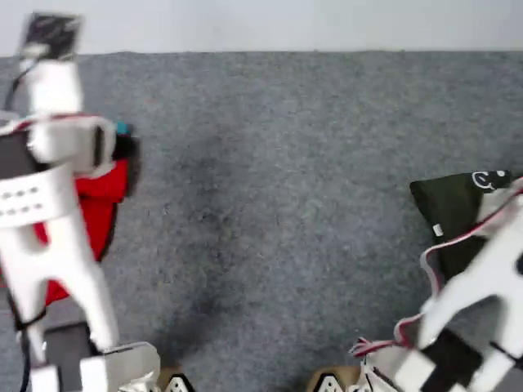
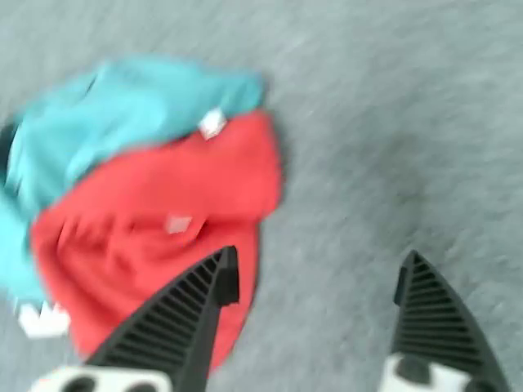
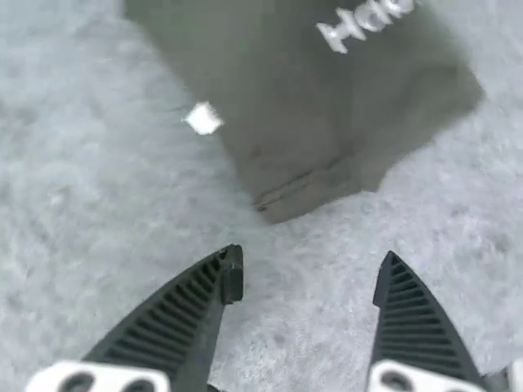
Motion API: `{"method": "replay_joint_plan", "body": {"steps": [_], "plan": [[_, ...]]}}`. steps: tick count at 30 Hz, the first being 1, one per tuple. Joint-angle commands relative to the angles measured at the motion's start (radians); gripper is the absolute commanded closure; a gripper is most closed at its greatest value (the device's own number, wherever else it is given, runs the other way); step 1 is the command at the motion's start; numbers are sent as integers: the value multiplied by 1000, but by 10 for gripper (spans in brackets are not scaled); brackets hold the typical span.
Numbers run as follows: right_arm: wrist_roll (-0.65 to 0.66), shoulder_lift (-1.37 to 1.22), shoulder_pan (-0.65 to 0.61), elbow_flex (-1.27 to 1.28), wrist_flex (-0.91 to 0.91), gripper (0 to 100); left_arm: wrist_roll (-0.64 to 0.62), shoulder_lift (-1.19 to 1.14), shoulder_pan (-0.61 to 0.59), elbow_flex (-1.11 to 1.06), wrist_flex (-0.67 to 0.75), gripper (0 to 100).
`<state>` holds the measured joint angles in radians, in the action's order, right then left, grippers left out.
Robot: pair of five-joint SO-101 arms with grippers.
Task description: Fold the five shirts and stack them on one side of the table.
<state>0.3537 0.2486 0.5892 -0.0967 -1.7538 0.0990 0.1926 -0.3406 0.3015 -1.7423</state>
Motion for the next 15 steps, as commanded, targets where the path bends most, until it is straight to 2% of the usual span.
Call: {"method": "replay_joint_plan", "body": {"steps": [1, 5, 7, 11, 15], "plan": [[31, 127, -131, 72, 13, 735, -14, 135, -146, -170, -11, 702], [31, 196, -246, 204, 79, 735, -5, 170, -344, -421, 18, 700], [34, 211, -294, 253, 105, 735, -2, 170, -400, -561, 87, 699], [34, 219, -361, 285, 114, 735, 104, 172, -414, -739, 207, 699], [34, 217, -464, 287, 107, 735, 117, 173, -446, -777, 293, 701]]}}
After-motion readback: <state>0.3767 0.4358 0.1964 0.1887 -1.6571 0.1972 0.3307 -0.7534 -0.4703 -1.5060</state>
